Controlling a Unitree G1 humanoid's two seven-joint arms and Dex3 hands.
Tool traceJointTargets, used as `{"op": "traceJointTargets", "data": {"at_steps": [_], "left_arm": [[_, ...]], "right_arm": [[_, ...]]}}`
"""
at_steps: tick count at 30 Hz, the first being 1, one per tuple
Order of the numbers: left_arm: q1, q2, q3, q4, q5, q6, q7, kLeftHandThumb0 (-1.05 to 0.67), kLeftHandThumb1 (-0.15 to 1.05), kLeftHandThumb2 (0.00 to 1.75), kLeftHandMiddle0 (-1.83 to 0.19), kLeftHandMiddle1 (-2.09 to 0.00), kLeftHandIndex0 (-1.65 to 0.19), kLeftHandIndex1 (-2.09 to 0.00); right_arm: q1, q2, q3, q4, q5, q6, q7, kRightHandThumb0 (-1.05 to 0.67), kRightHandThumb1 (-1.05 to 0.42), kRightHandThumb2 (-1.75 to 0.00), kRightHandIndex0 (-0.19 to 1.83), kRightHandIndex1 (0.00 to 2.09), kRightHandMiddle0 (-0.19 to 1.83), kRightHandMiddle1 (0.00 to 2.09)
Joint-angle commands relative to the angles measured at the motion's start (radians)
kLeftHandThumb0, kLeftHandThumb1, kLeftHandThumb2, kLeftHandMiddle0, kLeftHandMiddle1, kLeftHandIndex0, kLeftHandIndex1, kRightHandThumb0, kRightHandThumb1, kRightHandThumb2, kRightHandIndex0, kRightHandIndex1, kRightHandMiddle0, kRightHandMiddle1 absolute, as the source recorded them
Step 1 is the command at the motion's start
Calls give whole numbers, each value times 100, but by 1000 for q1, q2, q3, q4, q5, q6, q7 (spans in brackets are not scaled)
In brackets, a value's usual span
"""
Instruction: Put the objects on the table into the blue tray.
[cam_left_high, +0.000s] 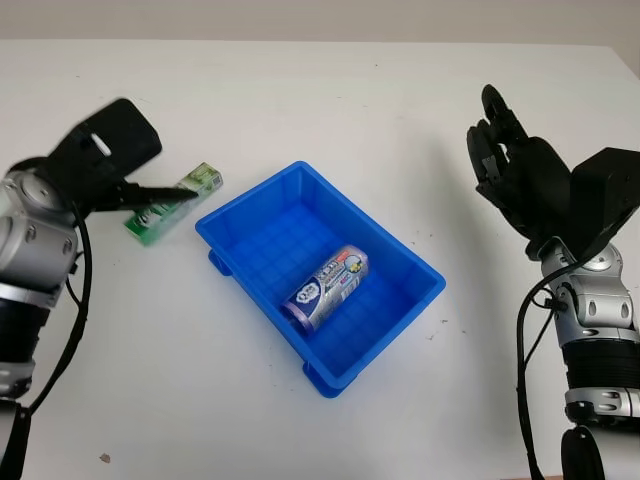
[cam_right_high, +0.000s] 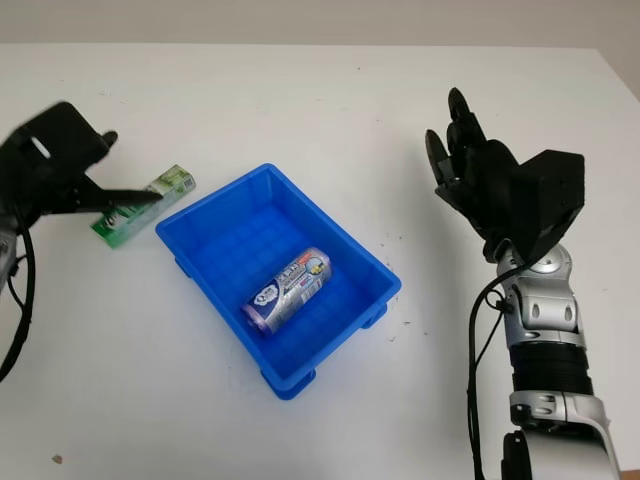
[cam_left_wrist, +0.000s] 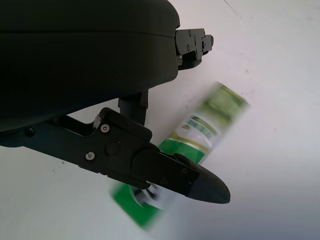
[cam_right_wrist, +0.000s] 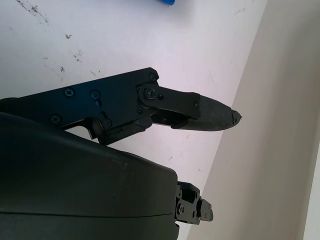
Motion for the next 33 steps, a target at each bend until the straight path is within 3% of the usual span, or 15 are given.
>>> {"op": "traceJointTargets", "data": {"at_steps": [1, 3, 5, 8, 14, 16, 17, 21, 22, 23, 25, 28, 29, 30, 33], "left_arm": [[65, -19, -39, 2, 16, -8, 0, -78, 96, 5, 5, -209, 16, -6], [83, -23, -71, 13, 44, -19, 1, -81, 96, 5, 15, -208, 17, -5], [100, -28, -89, 18, 68, -25, 7, -81, 94, 5, -19, -209, 15, -6], [143, -11, -113, 17, 118, -133, 53, -81, 92, 5, -59, -209, 5, -10], [208, 33, -144, 39, 267, -366, 185, -69, 89, 5, -81, -209, -12, -22], [213, 39, -153, 55, 321, -404, 214, -65, 95, 6, -69, -209, 9, -135], [213, 38, -152, 66, 341, -422, 231, -63, 101, 8, -65, -209, 13, -179], [191, 27, -155, 127, 409, -464, 272, -56, 105, 25, -73, -209, -25, -208], [182, 23, -158, 141, 427, -464, 274, -56, 105, 28, -76, -209, -27, -209], [171, 21, -164, 156, 445, -463, 272, -55, 105, 31, -78, -209, -13, -209], [149, 14, -166, 185, 461, -469, 270, -54, 105, 33, -79, -209, 3, -198], [121, 6, -170, 229, 478, -486, 272, -50, 105, 32, -64, -209, -9, -62], [108, 6, -174, 245, 483, -493, 265, -49, 105, 32, -57, -209, -14, -42], [95, 5, -176, 260, 483, -499, 250, -46, 105, 32, -53, -209, -17, -27], [72, 10, -164, 297, 459, -544, 236, -33, 105, 33, -43, -209, -24, -18]], "right_arm": [[-6, -6, -16, -17, 4, -4, 1, -60, -105, -55, -19, 0, -19, 4], [-9, -10, -20, -13, 12, -16, 12, -59, -105, -57, -19, 0, -19, 3], [-11, -14, -24, -12, 19, -16, 24, -59, -105, -58, -19, 0, -19, 2], [-12, -17, -31, -7, 24, -27, 39, -59, -105, -59, -19, 0, -19, 2], [-11, -8, -41, -13, 29, -19, 44, -59, -105, -58, -19, 0, -19, 3], [-11, -5, -43, -14, 34, -19, 46, -58, -105, -58, -19, 0, -19, 3], [-11, -5, -43, -13, 36, -20, 48, -58, -105, -58, -19, 0, -19, 3], [-11, -3, -41, -14, 37, -19, 42, -57, -105, -58, -19, 0, -19, 1], [-11, -2, -42, -14, 39, -18, 40, -57, -105, -58, -19, 0, -19, 1], [-10, -1, -42, -16, 39, -17, 38, -57, -105, -58, -19, 0, -19, 1], [-9, 1, -43, -18, 40, -15, 32, -56, -105, -58, -19, 0, -18, 2], [-5, 0, -41, -19, 39, -23, 32, -56, -105, -58, -19, 0, -19, 2], [-4, -1, -41, -18, 38, -28, 33, -57, -105, -58, -19, 0, -19, 2], [-2, -1, -42, -17, 38, -31, 32, -57, -105, -57, -19, 0, -19, 3], [1, 1, -46, -21, 40, -30, 26, -58, -105, -56, -19, 0, -18, 4]]}}
